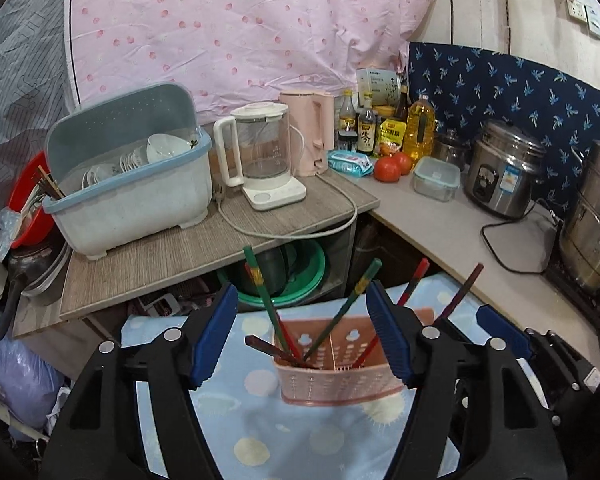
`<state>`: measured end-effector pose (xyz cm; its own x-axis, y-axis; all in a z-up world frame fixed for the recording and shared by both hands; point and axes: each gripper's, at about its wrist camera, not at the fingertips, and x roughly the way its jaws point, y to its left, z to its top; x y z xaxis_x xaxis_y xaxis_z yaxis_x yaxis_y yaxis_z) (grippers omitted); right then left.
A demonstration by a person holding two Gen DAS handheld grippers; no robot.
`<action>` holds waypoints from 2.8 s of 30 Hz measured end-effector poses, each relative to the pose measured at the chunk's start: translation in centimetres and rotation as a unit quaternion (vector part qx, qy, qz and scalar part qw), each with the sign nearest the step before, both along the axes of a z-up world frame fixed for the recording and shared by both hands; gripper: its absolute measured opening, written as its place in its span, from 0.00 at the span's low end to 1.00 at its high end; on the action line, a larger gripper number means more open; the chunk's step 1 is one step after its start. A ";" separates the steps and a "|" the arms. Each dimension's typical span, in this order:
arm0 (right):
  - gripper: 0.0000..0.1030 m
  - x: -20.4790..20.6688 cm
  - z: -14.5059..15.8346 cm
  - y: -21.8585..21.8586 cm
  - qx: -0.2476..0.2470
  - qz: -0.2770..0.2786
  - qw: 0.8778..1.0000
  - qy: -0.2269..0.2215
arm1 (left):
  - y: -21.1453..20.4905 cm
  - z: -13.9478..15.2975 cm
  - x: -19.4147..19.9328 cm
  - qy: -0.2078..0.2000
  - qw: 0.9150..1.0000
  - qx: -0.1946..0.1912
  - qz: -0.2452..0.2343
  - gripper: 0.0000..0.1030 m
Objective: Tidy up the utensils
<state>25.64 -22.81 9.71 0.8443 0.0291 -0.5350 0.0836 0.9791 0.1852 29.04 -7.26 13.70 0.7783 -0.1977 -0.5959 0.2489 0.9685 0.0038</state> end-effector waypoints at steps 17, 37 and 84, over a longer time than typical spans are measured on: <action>0.53 -7.6 -1.7 1.1 -0.040 -0.023 0.998 0.046 | -0.5 -3.4 -6.4 0.030 0.999 0.018 -0.012 0.68; 0.81 -12.2 -3.7 1.4 -0.039 -0.031 0.996 0.072 | 0.4 -5.8 -10.8 0.047 0.999 0.024 -0.002 0.87; 0.94 -15.1 -5.9 1.7 -0.044 -0.035 0.993 0.107 | 3.6 -8.3 -13.1 0.068 0.996 0.036 0.033 0.93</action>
